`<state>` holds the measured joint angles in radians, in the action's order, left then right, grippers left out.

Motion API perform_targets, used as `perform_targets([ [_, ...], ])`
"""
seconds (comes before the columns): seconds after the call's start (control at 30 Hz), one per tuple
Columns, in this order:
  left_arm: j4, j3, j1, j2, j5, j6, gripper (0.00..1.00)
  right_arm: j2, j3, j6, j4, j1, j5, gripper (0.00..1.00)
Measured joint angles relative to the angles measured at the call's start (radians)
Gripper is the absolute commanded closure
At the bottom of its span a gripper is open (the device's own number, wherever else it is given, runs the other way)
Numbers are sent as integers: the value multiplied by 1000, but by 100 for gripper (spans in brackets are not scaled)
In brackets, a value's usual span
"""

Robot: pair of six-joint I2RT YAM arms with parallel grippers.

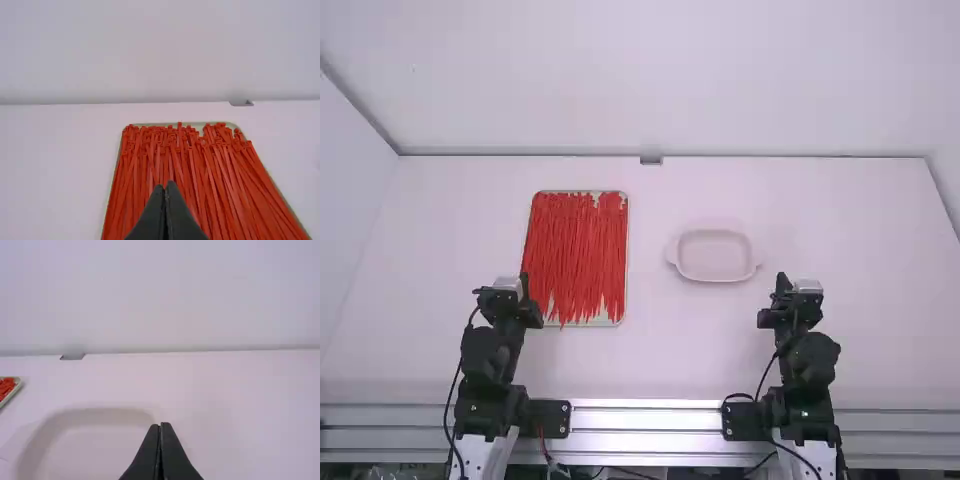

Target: Fasten the cable tie

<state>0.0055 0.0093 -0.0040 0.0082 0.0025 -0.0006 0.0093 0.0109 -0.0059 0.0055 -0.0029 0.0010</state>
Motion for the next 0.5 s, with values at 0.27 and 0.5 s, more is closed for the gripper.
perform_targets([
  [0.27,1,0,0,6,0,0,97,3,0,0,3,0,1,97],
  [0.5,-27,24,0,68,6,0,91,64,4,2,2,2,0,91],
])
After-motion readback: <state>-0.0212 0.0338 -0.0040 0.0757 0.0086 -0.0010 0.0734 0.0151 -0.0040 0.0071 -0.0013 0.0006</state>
